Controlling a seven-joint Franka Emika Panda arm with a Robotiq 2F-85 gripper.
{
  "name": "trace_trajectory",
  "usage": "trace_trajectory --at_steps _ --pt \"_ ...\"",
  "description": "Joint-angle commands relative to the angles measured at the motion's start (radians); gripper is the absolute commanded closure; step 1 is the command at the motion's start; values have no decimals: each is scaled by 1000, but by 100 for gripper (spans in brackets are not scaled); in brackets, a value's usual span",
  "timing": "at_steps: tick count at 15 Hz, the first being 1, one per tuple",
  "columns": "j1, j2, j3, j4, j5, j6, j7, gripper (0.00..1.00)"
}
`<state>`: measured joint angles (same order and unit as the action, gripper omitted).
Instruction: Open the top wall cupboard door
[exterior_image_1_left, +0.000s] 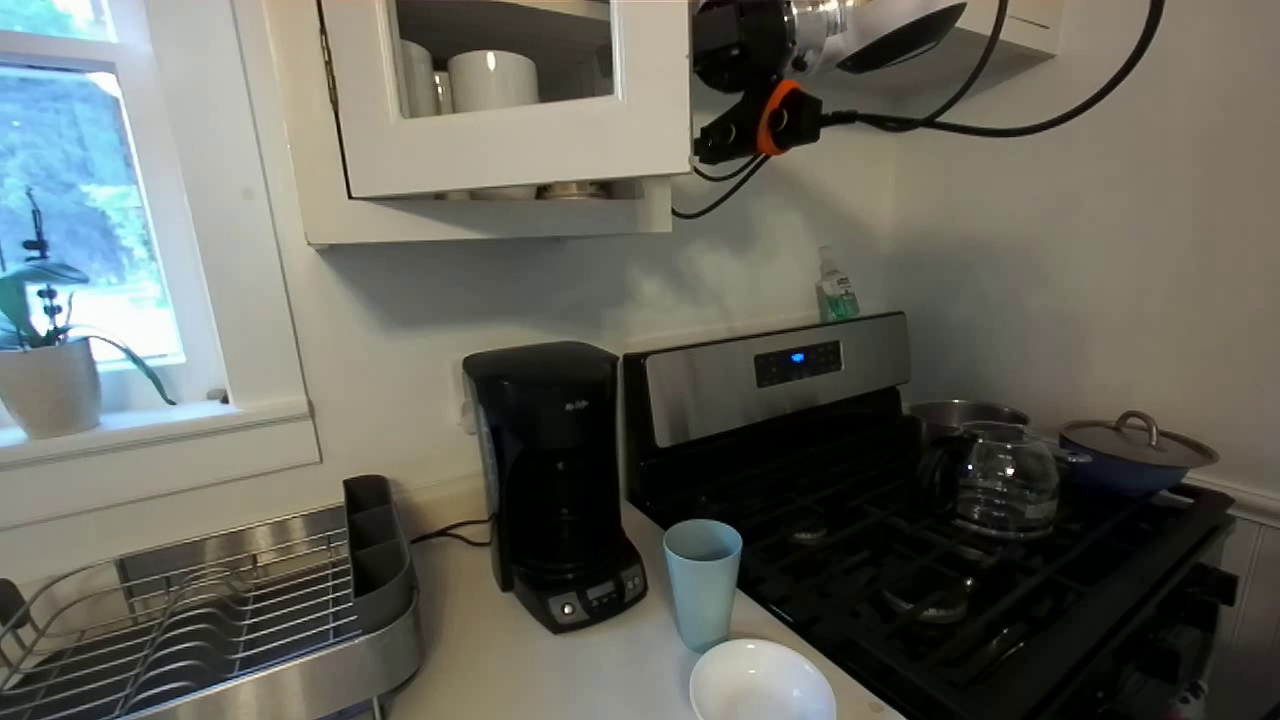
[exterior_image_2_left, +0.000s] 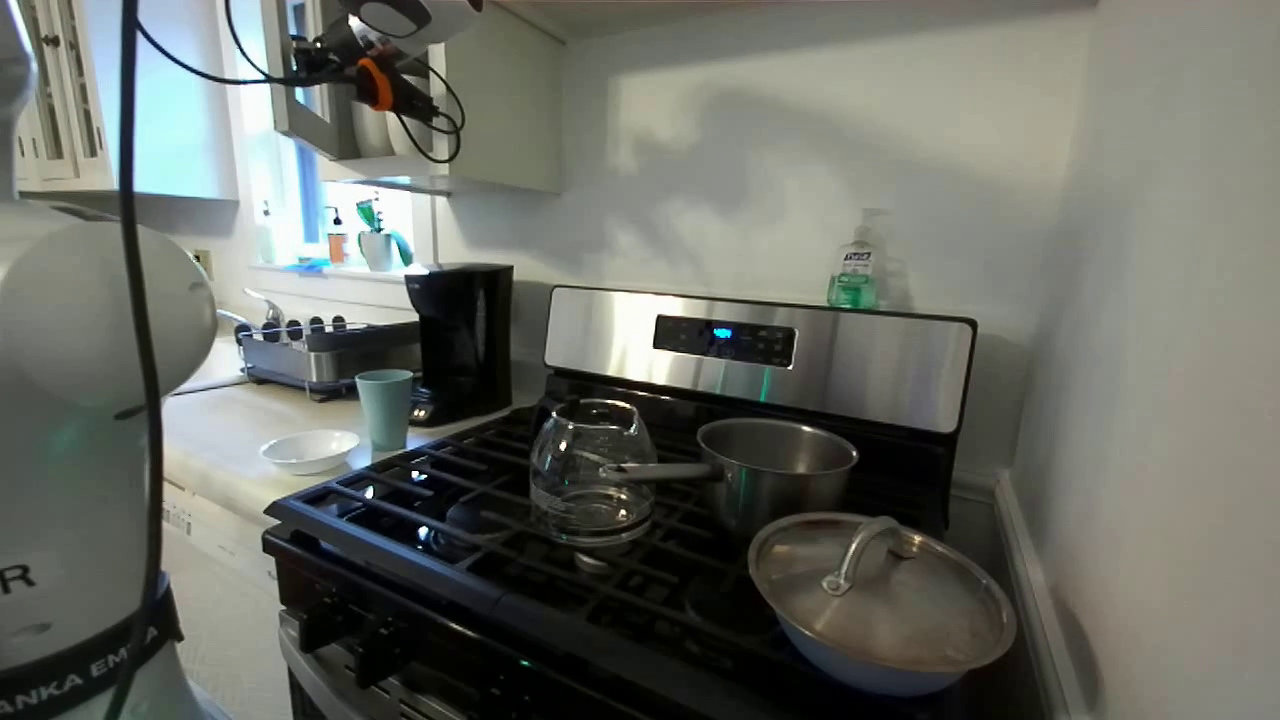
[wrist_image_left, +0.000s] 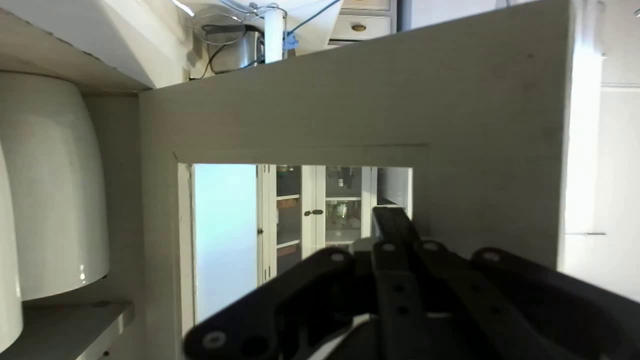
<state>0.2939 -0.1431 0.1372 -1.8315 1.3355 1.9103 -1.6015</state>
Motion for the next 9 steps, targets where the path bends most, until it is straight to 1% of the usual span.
trace_trajectory --at_steps 1,9 --pt "-17 72 40 89 26 -66 -12 100" --pt "-8 134 66 171 58 -130 16 100"
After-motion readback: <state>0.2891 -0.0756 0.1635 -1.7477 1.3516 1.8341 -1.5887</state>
